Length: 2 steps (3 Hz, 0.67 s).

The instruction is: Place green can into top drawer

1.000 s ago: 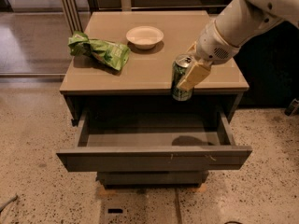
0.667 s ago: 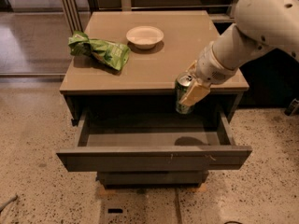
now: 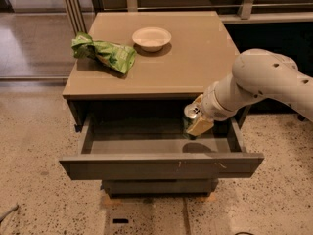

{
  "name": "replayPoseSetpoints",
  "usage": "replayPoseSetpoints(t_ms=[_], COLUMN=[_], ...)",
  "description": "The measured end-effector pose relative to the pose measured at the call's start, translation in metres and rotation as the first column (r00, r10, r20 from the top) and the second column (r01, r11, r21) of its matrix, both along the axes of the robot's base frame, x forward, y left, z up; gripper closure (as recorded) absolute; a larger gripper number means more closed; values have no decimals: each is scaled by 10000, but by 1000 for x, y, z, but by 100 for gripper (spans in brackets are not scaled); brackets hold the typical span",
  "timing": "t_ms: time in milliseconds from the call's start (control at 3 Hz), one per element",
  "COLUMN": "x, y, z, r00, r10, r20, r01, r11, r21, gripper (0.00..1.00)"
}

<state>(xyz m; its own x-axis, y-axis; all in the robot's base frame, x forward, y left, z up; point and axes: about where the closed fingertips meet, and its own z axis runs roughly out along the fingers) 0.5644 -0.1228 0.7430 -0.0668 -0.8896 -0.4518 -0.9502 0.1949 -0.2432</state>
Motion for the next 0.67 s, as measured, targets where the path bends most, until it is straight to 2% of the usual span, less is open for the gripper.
replayPoseSetpoints(t_ms=[333,667], x=[-1,0], y=[1,1], z=[-5,-28], r00=[10000,9996], r10=[11,-49], r20=[-70,-290], r01=[-11,52], r11=[10000,9999], r21=[16,122], gripper=[100,100])
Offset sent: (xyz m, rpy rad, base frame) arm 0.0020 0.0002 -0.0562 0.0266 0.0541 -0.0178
